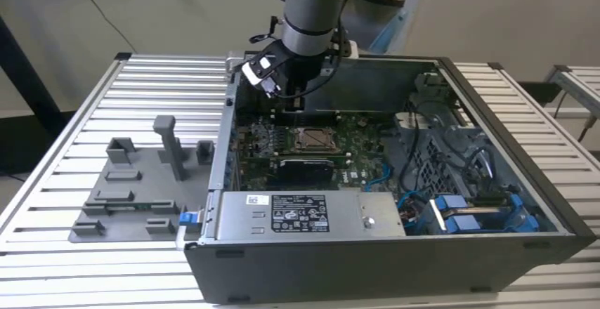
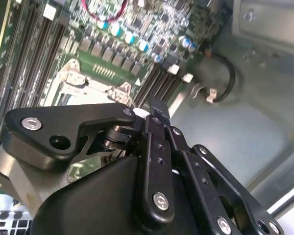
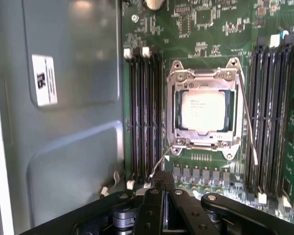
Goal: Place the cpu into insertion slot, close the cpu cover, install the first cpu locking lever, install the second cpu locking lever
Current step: 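Install the first cpu locking lever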
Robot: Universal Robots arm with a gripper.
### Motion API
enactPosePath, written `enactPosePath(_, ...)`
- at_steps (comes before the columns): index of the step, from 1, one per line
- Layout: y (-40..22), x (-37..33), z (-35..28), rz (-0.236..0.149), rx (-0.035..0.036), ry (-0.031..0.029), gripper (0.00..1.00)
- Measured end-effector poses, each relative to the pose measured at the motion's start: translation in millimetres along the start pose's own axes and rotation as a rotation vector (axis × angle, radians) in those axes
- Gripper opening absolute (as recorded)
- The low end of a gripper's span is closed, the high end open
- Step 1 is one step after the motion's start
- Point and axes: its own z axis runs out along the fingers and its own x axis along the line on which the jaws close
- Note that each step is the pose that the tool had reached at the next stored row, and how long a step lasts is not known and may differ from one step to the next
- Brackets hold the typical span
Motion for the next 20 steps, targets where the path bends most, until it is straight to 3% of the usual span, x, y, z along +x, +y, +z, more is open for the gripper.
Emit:
enactPosePath(6, 14.3, -0.4, -1.4, 0.002, 0.0106, 0.0075, 0.11)
enactPosePath(16, 14.6, -0.5, -1.6, 0.001, 0.0114, 0.0094, 0.11)
enactPosePath(18, 14.7, -0.6, -1.5, -0.014, 0.0145, 0.0084, 0.11)
enactPosePath(20, 14.6, -0.6, -1.4, -0.047, 0.0232, 0.0057, 0.11)
